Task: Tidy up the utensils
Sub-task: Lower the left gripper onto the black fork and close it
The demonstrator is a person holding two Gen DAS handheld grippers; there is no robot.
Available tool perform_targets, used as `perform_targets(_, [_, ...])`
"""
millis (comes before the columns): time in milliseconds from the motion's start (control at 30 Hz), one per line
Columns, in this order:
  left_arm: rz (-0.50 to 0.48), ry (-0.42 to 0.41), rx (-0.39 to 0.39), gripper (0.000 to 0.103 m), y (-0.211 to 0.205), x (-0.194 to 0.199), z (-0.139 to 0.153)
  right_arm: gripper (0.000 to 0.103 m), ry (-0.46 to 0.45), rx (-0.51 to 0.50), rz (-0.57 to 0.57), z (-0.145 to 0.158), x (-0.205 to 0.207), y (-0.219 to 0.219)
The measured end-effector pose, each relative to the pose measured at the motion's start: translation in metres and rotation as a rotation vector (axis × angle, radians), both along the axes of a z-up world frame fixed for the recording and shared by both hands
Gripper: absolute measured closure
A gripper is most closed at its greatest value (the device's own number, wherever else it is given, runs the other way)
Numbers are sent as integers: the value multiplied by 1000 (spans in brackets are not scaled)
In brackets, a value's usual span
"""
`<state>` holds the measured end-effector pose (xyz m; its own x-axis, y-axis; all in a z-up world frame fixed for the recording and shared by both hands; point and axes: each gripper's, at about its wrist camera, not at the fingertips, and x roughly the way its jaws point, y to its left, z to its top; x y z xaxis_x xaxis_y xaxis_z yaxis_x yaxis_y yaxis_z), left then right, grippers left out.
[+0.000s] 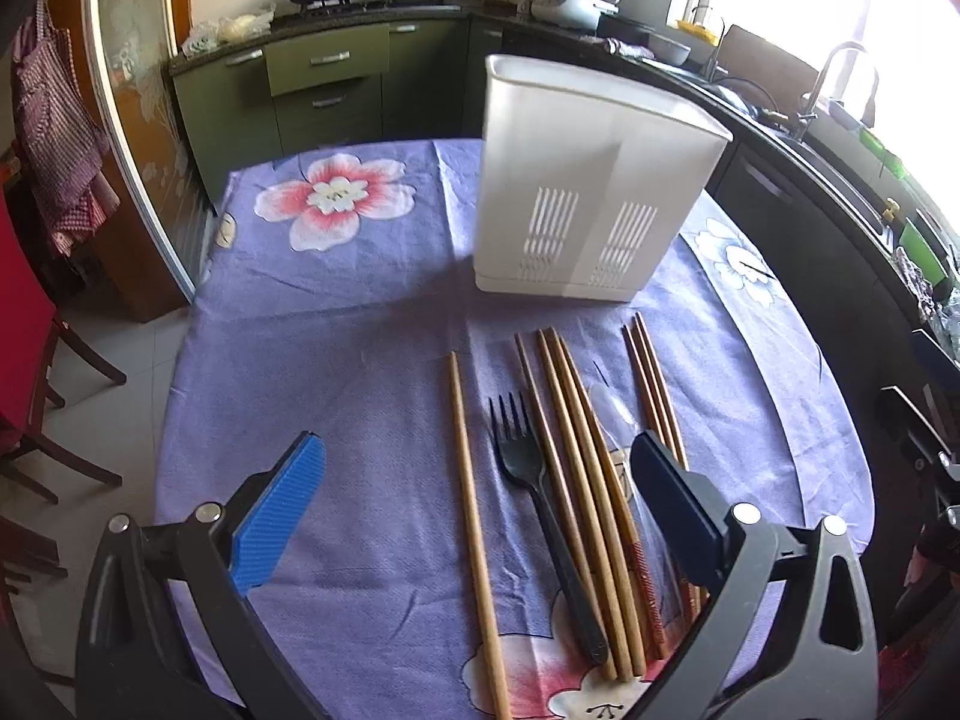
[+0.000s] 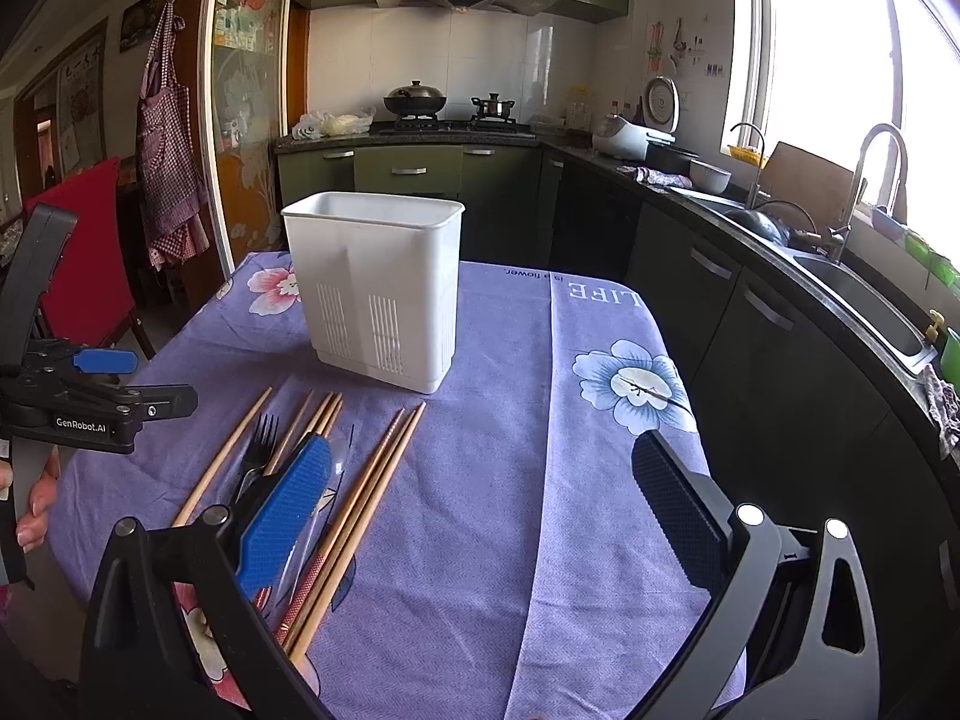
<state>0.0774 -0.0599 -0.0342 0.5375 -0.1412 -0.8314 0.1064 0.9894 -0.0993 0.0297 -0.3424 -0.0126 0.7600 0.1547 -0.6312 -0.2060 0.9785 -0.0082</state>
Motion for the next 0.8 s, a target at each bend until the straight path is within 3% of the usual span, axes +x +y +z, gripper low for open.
perform_targets(33, [-4, 40, -3, 15, -5, 6, -5, 4, 29, 26, -5, -3, 5, -4])
perform_targets(100, [-13, 111, 8, 38, -14, 14, -17, 4, 75, 71, -3, -8, 11, -10])
perform_targets(267, [-25, 274, 4, 56, -29, 22, -42, 4, 116, 100, -3, -20, 17, -17])
perform_targets(367, [-8, 311, 27, 72, -34, 22, -48, 4, 120, 105, 6, -23, 18, -17])
perform_targets(533, [18, 338, 35, 76, -33, 25, -55, 4, 126, 110, 27, -24, 17, -13])
perform_targets(700, [21, 370, 47, 90, -34, 27, -66, 4, 119, 107, 44, -20, 17, -10])
perform_targets(800, [21, 365, 48, 93, -34, 28, -66, 4, 121, 98, 57, -18, 18, -5])
